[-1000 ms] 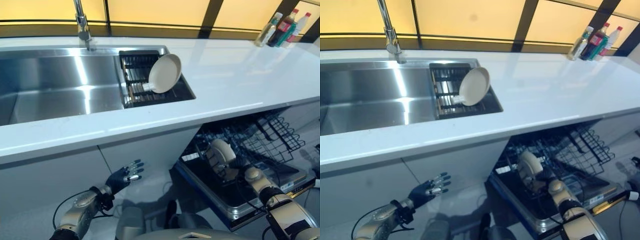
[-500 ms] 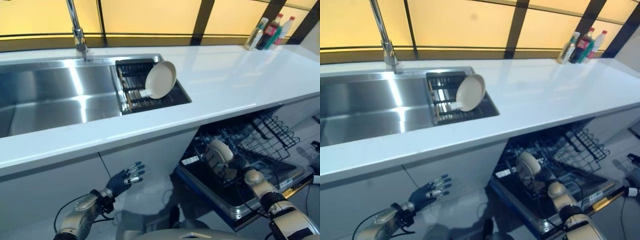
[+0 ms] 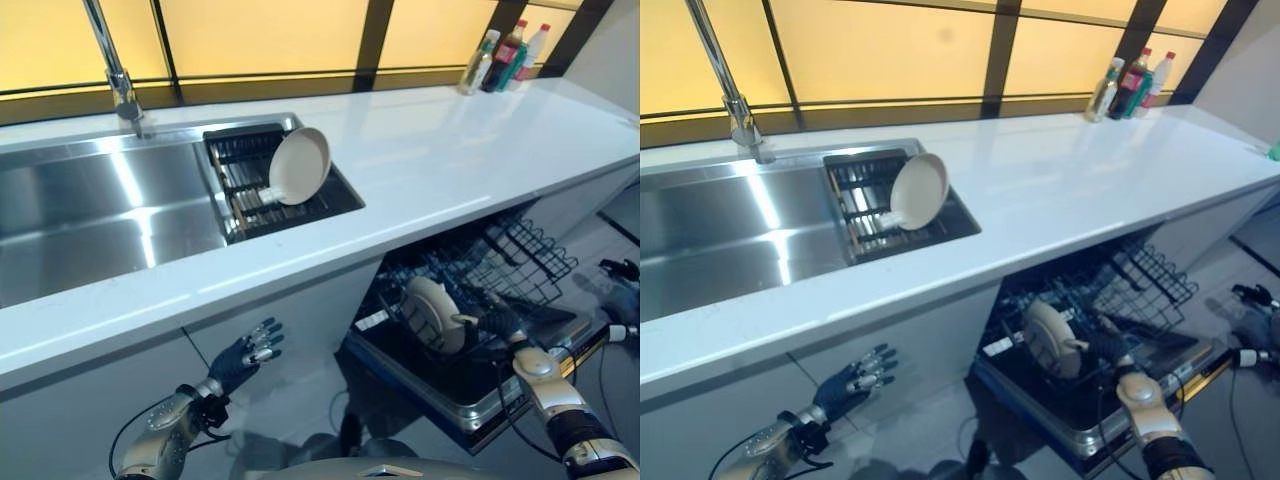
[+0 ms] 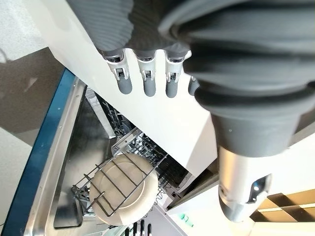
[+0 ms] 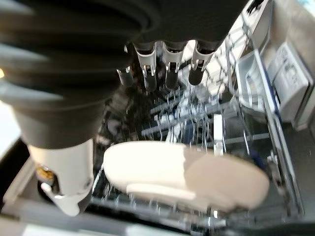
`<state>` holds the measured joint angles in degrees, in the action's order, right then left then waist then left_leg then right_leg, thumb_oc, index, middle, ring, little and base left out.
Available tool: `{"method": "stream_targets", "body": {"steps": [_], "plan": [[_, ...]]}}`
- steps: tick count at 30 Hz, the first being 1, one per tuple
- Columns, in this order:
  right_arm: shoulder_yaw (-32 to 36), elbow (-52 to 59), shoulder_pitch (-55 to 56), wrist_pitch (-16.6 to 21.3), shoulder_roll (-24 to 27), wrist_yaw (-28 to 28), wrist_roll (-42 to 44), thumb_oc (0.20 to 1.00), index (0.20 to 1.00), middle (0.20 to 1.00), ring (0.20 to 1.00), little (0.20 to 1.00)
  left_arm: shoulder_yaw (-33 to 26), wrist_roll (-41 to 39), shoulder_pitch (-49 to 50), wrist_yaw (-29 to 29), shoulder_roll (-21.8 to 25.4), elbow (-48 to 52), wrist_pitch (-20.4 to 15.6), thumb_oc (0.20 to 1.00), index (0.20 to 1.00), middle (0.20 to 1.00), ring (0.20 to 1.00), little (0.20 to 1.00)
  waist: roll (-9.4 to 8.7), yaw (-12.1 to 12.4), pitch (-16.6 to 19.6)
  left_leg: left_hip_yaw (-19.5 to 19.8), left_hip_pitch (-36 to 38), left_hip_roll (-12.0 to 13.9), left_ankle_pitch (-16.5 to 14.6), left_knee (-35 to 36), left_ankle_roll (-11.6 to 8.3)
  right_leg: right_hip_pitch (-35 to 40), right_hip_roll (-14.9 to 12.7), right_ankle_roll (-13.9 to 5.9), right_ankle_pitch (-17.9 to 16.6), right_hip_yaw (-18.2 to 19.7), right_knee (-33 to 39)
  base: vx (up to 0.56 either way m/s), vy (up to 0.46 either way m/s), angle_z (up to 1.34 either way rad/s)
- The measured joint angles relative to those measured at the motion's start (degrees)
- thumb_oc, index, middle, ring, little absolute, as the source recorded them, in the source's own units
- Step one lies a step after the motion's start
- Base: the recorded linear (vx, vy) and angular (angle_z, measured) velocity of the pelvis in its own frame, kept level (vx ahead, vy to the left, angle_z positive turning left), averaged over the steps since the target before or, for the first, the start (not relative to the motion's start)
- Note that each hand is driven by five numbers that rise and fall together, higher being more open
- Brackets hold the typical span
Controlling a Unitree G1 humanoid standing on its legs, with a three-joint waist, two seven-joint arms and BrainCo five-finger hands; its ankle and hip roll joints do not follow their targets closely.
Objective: Pick up plates and place into dishwasher.
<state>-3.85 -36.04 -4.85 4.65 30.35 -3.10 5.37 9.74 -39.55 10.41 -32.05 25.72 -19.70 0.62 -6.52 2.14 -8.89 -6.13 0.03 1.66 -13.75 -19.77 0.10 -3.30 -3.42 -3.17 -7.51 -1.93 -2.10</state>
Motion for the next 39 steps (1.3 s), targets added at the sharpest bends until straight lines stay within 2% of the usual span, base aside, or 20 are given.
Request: {"method": "stream_targets", "body": {"steps": [5, 10, 13, 16, 22, 24, 31, 35, 39], "plan": [[3.4, 7.4, 1.8, 1.2, -0.8, -4.1, 5.9, 1.000, 1.000, 1.000, 1.000, 1.000, -0.1, 0.1, 0.6, 0.0, -0.7, 0.0, -1.6, 1.000, 1.000, 1.000, 1.000, 1.000, 0.38, -1.9, 0.4, -0.6, 0.4, -0.4, 0.1, 0.6, 0.23, -0.1, -0.2, 0.05, -0.1, 0.6, 0.0, -0.05, 0.053, -0.04], [10.0, 17.7, 5.0, 7.8, -9.0, -7.3, 17.0, 1.000, 1.000, 1.000, 1.000, 1.000, 0.4, 1.7, 1.0, -0.1, -1.7, 0.0, -5.0, 1.000, 1.000, 1.000, 1.000, 1.000, 1.46, -4.4, 1.9, -1.8, 0.4, -0.9, 0.5, 1.7, 0.80, -1.0, -0.7, 0.05, 0.0, 1.8, 0.0, -0.04, 0.088, -0.12], [10.1, 22.2, 6.9, 12.0, -14.0, -6.8, 24.3, 1.000, 1.000, 1.000, 1.000, 1.000, 1.3, 1.8, 1.0, -0.9, -2.2, 0.1, -5.8, 1.000, 1.000, 1.000, 1.000, 1.000, 2.38, -5.9, 2.5, -3.1, 1.5, -1.3, 0.8, 3.1, 1.16, -1.2, -0.9, -0.22, 0.1, 3.3, 0.0, -0.03, 0.086, -0.18], [9.9, 27.2, 9.4, 14.8, -16.9, -5.9, 26.0, 1.000, 1.000, 1.000, 1.000, 1.000, 4.3, 1.8, 0.9, -2.8, -2.3, 1.8, -6.6, 1.000, 1.000, 1.000, 1.000, 1.000, 3.59, -7.4, 3.4, -3.9, 1.7, -1.5, 1.2, 4.5, 1.49, -2.1, -1.2, -0.90, 0.6, 3.8, -0.5, -0.05, 0.077, -0.12], [9.9, 31.6, 10.3, 18.7, -16.5, -6.2, 26.2, 1.000, 1.000, 1.000, 1.000, 1.000, 8.4, 2.8, 0.2, -7.5, -1.8, 7.4, -7.4, 1.000, 1.000, 1.000, 1.000, 1.000, 4.88, -10.0, 4.0, -6.4, 3.8, -2.2, 1.6, 7.1, 1.46, -3.0, -0.8, -0.89, 0.0, 6.3, -1.7, -0.04, 0.073, -0.20], [9.8, 31.6, 10.3, 19.3, -16.3, -6.1, 26.3, 1.000, 1.000, 1.000, 1.000, 1.000, 10.2, 2.8, -0.7, -8.8, -0.2, 9.7, -7.6, 1.000, 1.000, 1.000, 1.000, 1.000, 4.96, -10.8, 4.0, -6.6, 4.1, -2.3, 1.7, 7.5, 1.62, -3.0, -1.0, -1.48, 0.5, 6.5, -1.6, -0.03, 0.054, -0.11], [9.3, 31.6, 10.3, 20.0, -15.8, -6.0, 27.9, 1.000, 1.000, 1.000, 1.000, 1.000, 16.0, 2.5, -5.4, -10.2, 1.4, 16.9, -7.7, 1.000, 1.000, 1.000, 1.000, 1.000, 6.34, -11.2, 4.6, -7.8, 4.5, -2.8, 2.1, 8.9, 1.81, -4.0, -1.4, -1.77, 0.6, 6.9, -2.1, -0.01, 0.024, -0.09], [9.3, 33.2, 10.2, 20.4, -15.7, -4.5, 32.3, 1.000, 1.000, 1.000, 1.000, 1.000, 16.0, -0.3, -7.5, -10.0, 1.2, 19.0, -7.7, 1.000, 1.000, 1.000, 1.000, 1.000, 6.52, -11.1, 4.6, -7.8, 4.6, -3.0, 2.2, 9.2, 1.83, -4.1, -1.4, -1.32, 0.0, 7.0, -2.2, 0.00, 0.000, 0.00], [9.3, 37.1, 9.6, 23.1, -16.6, -1.0, 39.0, 1.000, 1.000, 1.000, 1.000, 1.000, 13.8, -5.2, -8.3, -8.8, -0.6, 21.1, -7.8, 1.000, 1.000, 1.000, 1.000, 1.000, 6.48, -10.9, 4.5, -7.8, 4.6, -3.3, 2.3, 9.3, 2.04, -4.2, -1.8, -1.82, 0.3, 7.1, -2.3, 0.00, 0.000, 0.00]]}}
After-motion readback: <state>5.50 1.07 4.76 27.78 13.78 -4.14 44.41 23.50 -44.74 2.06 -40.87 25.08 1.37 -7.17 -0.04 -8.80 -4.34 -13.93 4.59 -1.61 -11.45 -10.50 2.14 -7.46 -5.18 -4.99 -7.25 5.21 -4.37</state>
